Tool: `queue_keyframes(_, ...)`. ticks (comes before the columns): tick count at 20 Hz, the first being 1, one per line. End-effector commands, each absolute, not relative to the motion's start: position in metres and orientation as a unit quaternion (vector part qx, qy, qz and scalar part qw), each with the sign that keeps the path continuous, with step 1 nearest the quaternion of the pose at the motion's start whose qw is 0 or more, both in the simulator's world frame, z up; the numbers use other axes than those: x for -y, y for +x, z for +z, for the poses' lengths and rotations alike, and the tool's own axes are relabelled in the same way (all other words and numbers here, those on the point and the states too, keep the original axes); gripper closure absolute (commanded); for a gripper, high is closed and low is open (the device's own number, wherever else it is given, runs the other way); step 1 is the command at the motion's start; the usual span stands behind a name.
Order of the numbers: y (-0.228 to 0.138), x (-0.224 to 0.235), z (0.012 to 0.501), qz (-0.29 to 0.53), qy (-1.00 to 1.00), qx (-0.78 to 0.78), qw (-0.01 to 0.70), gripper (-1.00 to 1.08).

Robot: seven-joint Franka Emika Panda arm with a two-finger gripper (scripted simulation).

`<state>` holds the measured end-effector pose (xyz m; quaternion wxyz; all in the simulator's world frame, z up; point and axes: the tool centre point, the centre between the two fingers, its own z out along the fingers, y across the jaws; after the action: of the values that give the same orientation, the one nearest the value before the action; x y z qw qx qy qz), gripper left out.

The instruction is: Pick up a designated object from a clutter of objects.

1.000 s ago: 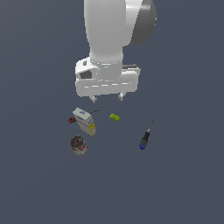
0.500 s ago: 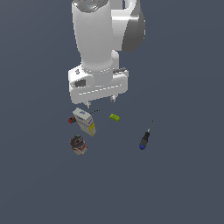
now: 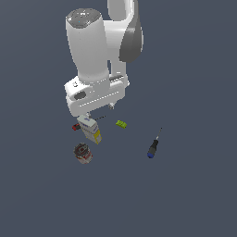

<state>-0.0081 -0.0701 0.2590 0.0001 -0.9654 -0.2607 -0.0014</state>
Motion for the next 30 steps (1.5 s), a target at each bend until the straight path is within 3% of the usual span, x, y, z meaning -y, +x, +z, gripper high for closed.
queue_keyframes(1, -0.01, 0.077, 0.253, -0.001, -0.959, 0.285, 0.0, -0.92)
queue_keyframes(30, -0.034, 0.141, 0.203, 0.0, -0.869, 0.495, 0.0, -0.92)
